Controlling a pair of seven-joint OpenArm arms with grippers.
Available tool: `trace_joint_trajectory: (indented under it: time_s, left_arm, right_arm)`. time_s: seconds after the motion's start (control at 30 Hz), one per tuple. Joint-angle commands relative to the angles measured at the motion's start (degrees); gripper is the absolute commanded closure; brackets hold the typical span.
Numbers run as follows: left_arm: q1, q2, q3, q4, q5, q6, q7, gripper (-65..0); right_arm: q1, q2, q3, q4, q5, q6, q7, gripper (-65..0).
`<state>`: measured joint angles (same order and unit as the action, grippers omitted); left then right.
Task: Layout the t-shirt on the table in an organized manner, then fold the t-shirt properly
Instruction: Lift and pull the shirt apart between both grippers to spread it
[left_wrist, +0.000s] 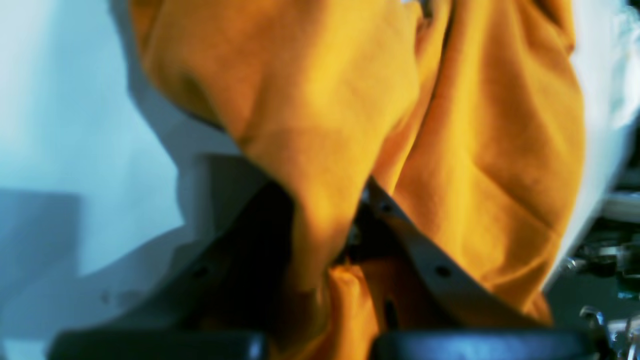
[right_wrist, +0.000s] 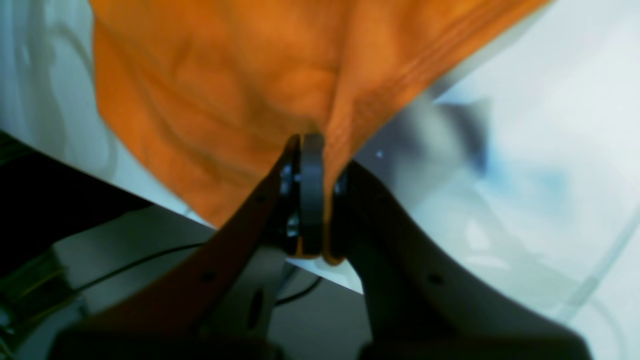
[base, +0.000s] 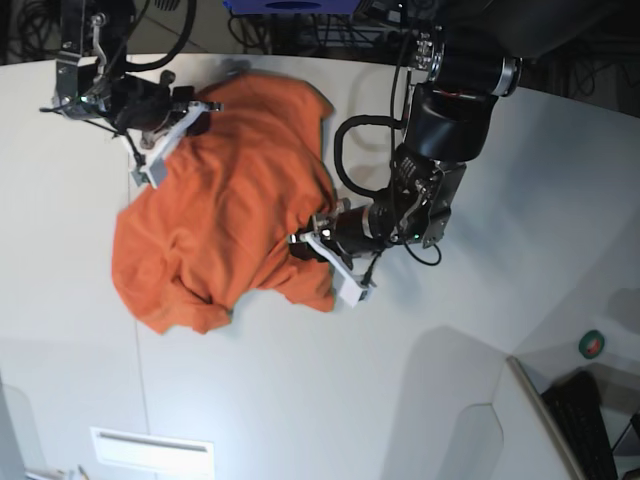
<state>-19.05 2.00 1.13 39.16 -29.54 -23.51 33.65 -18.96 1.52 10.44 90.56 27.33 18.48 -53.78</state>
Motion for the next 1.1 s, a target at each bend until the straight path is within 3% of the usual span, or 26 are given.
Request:
trace_joint_trajectory:
  time_s: [0.0,0.13,0.23,0.3,0.4,0.57,0.77,0.93,1.07]
  left_arm:
    - [-1.9,-1.5,-0.4,3.0,0.7,2.3,0.2,0.0]
    - [2.1,-3.2,-0.6,19.0,0.7,15.6,4.0,0.0]
    - [3.7,-3.3,-0.6,31.5,0.7,19.0,7.0,0.0]
    - [2.7,-2.9,-0.6,36.3,0.7,20.6,11.0,0.0]
    - [-2.2,-1.7,1.3,37.2,0.8,21.8,15.3,0.0]
    - [-12.6,-1.3,6.2,34.0,0.7,24.0,15.2,0.0]
    - [-24.5,0.3,6.7,30.2,0.7,24.0,15.1,0.0]
    - [-23.5,0.3,7.7,30.4,0.8,24.0,15.4,0.0]
    - [-17.0,-3.5,12.2,30.0,0.8,24.0,15.4,0.0]
  right_arm:
    - [0.3,0.8,0.2,2.9,0.8,0.5,0.0,0.0]
    - [3.2,2.5,0.8,14.4,0.8,-0.2,-7.5,0.0]
    - [9.3,4.2,0.9,19.6,0.8,-3.7,-14.4,0.0]
    - [14.1,4.5,0.3,19.5,0.8,-5.0,-15.7,0.0]
    - [19.7,6.4,0.2,15.2,0.8,-5.2,-13.6,0.0]
    - [29.2,7.7,0.5,10.1,0.8,-5.2,-9.6,0.0]
    - [36.0,12.6,0.5,7.2,0.8,-5.0,-1.4,0.0]
    - [36.8,14.6,0.9,7.5,1.0,-5.0,-4.6,0.0]
    - [31.4,14.6,0.3,7.3,1.0,-5.0,-7.8,0.0]
